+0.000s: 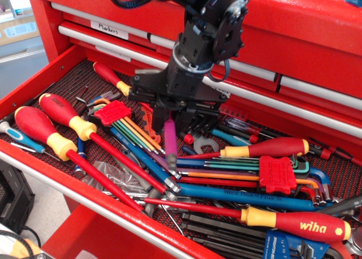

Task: Pick up violet Allen key

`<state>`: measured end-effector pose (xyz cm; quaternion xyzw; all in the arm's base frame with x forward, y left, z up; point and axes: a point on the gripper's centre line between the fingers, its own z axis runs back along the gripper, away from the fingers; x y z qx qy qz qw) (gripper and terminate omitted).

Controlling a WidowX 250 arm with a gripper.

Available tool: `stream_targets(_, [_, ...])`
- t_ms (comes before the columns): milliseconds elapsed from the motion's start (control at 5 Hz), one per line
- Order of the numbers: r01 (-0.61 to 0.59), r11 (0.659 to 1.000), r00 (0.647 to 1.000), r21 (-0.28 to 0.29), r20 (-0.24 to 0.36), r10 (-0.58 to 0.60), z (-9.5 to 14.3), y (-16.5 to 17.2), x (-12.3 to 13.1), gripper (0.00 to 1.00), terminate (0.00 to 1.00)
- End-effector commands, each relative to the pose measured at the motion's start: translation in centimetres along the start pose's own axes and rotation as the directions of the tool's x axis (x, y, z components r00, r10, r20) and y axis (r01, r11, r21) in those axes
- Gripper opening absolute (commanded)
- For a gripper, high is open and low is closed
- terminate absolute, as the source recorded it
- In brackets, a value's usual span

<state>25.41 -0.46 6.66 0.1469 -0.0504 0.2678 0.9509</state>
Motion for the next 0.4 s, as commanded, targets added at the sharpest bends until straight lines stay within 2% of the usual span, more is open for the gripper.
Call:
stream_targets(0, [-0.123,0.992,0.984,-0.026,0.126,0.126,4.7,1.3,0.4,0.00,0.00])
stream_targets(200, [-0.157,0.987,0.961,-0.037,0.223,0.161,7.2,1.9,0.6,0.00,1.00])
